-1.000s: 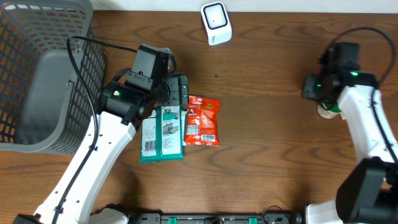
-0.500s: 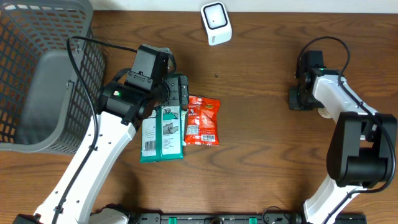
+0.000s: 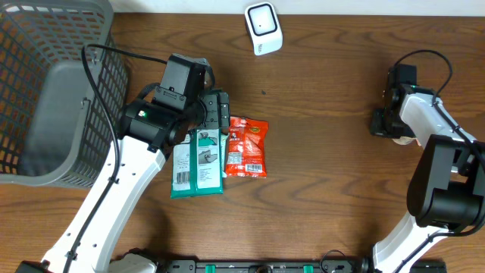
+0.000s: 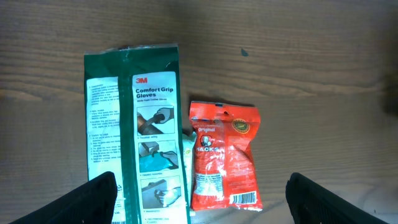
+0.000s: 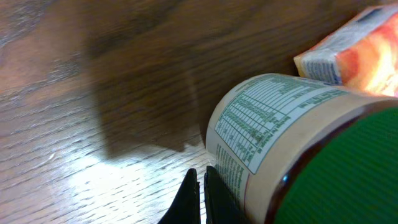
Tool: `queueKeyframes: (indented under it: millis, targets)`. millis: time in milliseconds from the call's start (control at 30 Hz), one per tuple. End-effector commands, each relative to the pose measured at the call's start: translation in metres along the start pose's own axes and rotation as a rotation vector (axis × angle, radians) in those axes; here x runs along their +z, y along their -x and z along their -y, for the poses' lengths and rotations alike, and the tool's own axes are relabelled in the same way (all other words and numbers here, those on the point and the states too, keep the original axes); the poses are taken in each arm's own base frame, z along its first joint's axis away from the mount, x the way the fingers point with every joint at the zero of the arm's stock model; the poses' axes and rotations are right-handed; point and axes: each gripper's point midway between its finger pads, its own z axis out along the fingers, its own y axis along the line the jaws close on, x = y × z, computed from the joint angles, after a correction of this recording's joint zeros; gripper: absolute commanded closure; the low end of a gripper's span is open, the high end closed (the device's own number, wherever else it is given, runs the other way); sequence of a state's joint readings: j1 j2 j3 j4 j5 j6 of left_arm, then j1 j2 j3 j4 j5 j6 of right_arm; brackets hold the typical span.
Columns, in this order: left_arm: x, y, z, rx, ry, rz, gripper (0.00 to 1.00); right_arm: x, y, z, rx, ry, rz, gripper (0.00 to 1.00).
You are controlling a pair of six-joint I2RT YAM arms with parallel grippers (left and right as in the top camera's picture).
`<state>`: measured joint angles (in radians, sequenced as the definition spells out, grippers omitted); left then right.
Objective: Scan the item barcode
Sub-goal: 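Move the right gripper left over the red Hacks packet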
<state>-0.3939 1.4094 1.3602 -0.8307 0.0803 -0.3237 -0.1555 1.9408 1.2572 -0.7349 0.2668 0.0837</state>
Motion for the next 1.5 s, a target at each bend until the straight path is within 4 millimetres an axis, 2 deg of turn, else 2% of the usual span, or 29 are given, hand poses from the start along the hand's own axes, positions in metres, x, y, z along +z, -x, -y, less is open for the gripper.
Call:
queueKeyframes:
  millis: [0,133,233,367,400,467,567,667,800,833,900,933,1000,1167,1300,1467]
  targets:
    - [-0.003,0.004,0.002,0.010,-0.006,0.010,0.12,0.002,0.000,0.011,0.053,-0.024,-0.003,0.99]
    - [-0.003,0.004,0.002,0.010,-0.006,0.010,0.13,0.002,0.003,0.010,0.057,-0.017,0.009,0.99]
    - [-0.003,0.004,0.002,0.009,-0.006,0.010,0.13,0.001,0.003,-0.009,0.044,0.084,0.005,0.99]
    - [-0.003,0.004,0.002,0.010,-0.006,0.010,0.13,-0.010,0.002,-0.059,-0.014,0.341,0.005,0.91]
    - [-0.003,0.004,0.002,0.010,-0.006,0.010,0.13,-0.018,0.002,-0.079,-0.026,0.440,0.003,0.83]
    - [-0.003,0.004,0.002,0.010,-0.006,0.010,0.13,-0.035,0.001,-0.111,-0.047,0.614,0.003,0.71]
    - [-0.003,0.004,0.002,0.010,-0.006,0.010,0.13,-0.075,-0.002,-0.162,-0.099,0.925,0.009,0.63]
    - [-0.003,0.004,0.002,0.009,-0.006,0.010,0.13,-0.101,-0.010,-0.194,-0.169,1.059,0.012,0.51]
    - [-0.003,0.004,0.002,0.010,-0.006,0.010,0.12,-0.111,-0.021,-0.228,-0.273,1.057,0.033,0.18]
    - [-0.003,0.004,0.002,0.010,-0.006,0.010,0.13,-0.112,-0.025,-0.236,-0.287,1.044,0.031,0.12]
    - [-0.003,0.004,0.002,0.010,-0.006,0.010,0.13,-0.114,-0.036,-0.251,-0.310,1.019,0.011,0.09]
    - [-0.003,0.004,0.002,0.010,-0.006,0.010,0.13,-0.116,-0.043,-0.258,-0.326,1.013,-0.002,0.01]
    - [-0.003,0.004,0.002,0.010,-0.006,0.010,0.13,-0.119,-0.060,-0.271,-0.374,0.994,-0.028,0.01]
    - [-0.003,0.004,0.002,0.009,-0.006,0.010,0.13,-0.117,-0.082,-0.287,-0.453,0.920,-0.040,0.01]
    - [-0.003,0.004,0.002,0.010,-0.006,0.010,0.13,-0.114,-0.088,-0.295,-0.498,0.853,-0.007,0.01]
    - [-0.003,0.004,0.002,0.010,-0.006,0.010,0.13,-0.114,-0.086,-0.296,-0.498,0.851,0.003,0.01]
